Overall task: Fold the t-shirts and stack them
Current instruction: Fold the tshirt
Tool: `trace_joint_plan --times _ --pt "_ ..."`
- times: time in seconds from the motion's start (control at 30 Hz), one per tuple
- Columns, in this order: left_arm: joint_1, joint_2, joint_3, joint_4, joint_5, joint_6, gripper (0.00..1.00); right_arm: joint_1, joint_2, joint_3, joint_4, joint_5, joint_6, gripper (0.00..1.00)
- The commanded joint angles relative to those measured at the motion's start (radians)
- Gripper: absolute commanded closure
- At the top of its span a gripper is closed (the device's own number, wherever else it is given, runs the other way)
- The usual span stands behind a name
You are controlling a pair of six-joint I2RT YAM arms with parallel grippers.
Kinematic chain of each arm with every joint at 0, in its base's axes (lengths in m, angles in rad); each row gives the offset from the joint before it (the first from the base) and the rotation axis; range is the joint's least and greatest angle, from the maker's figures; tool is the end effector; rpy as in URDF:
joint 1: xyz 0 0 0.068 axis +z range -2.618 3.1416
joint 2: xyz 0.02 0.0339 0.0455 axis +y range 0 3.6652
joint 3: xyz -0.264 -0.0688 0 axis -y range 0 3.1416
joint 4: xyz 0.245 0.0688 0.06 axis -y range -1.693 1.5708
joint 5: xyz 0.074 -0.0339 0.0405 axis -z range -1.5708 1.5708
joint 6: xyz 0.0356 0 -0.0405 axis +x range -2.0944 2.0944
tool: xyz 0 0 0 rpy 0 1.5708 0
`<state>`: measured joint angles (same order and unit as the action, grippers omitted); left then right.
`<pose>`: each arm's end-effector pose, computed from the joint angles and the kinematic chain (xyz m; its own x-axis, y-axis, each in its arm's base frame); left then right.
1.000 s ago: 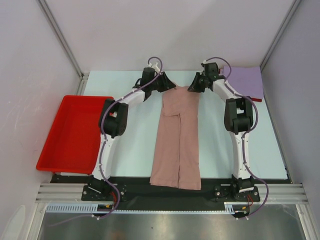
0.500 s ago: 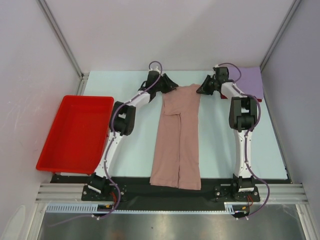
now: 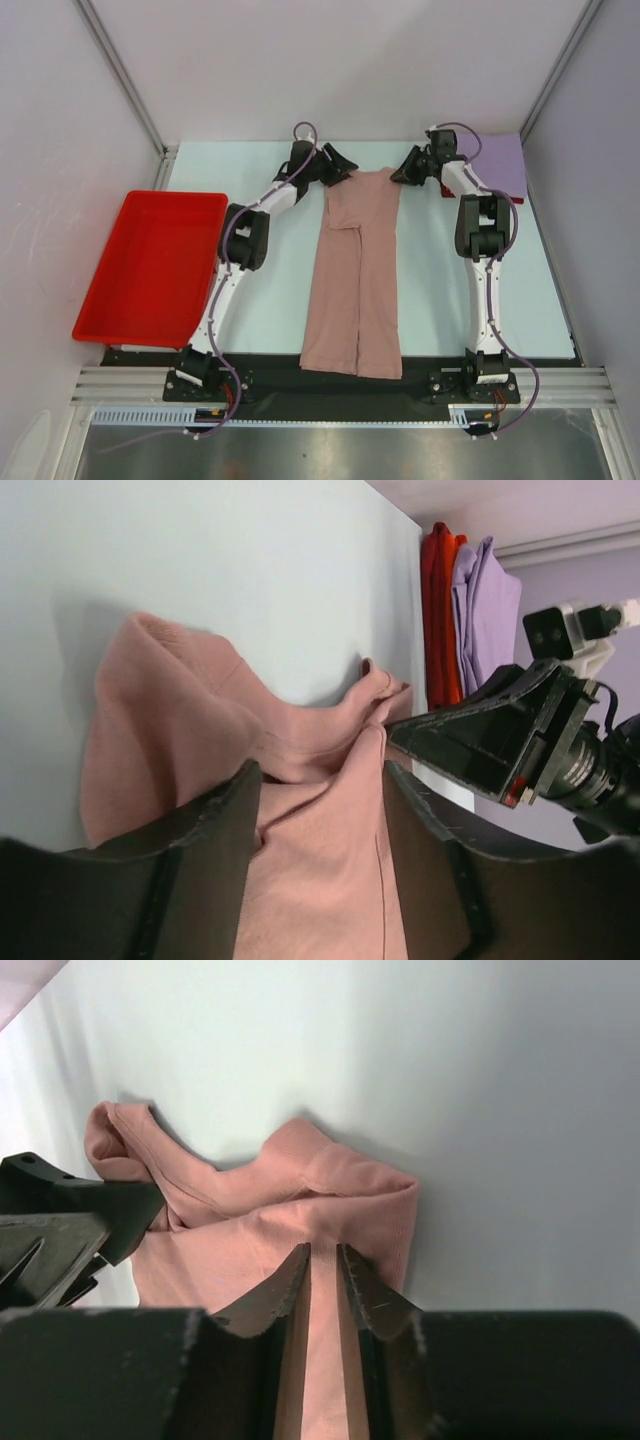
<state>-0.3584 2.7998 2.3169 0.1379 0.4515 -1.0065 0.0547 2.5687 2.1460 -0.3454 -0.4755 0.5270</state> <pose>0.5689 -0.2297 0.1055 -0.7610 -0.5268 -0.3786 0.1068 0.4739 -0.8741 0.5641 0.0472 0.1374 -0.7894 0.4046 -0.4617 0.0227 0.7708 0.6366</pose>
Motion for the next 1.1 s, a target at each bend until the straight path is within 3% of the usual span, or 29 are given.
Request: trace_joint_plan --times 0.0,0.2,0.33,0.4,0.47,0.5,0.63,0.77,0.93,1.07 --pt "0.041 -0.108 0.041 -0.055 0.009 0.078 0.41 -0.004 0.008 0.13 -0.115 0.015 -0.059 0.77" --pt "0.044 -0.347 0.007 -0.205 0.012 0.271 0.27 -0.003 -0.113 0.186 -0.217 0.031 -0.073 0.57" --pt "0.045 -0.502 0.006 -0.47 -0.088 0.437 0.17 -0.004 -0.209 0.212 -0.363 0.055 -0.11 0.42" --pt "0.045 -0.612 -0.054 -0.564 -0.131 0.52 0.16 -0.001 -0.286 0.195 -0.499 0.078 -0.148 0.36" --pt "0.044 -0.782 -0.173 -0.621 -0.165 0.548 0.16 0.007 -0.405 0.097 -0.604 0.115 -0.174 0.31" --pt "0.042 -0.859 -0.349 -0.612 -0.169 0.565 0.16 0.011 -0.463 0.045 -0.619 0.126 -0.179 0.29" --pt "0.007 -1.161 -0.729 -0.63 -0.197 0.608 0.19 0.062 -0.763 -0.37 -0.613 0.13 -0.177 0.21" --pt "-0.065 -1.463 -1.107 -0.682 -0.197 0.625 0.22 0.158 -1.048 -0.657 -0.639 0.141 -0.141 0.19" --pt "-0.174 -1.816 -1.404 -0.748 -0.194 0.553 0.2 0.261 -1.402 -0.954 -0.673 0.137 -0.042 0.16" --pt "-0.208 -1.974 -1.585 -0.794 -0.206 0.467 0.2 0.373 -1.633 -1.205 -0.669 0.127 0.108 0.16"
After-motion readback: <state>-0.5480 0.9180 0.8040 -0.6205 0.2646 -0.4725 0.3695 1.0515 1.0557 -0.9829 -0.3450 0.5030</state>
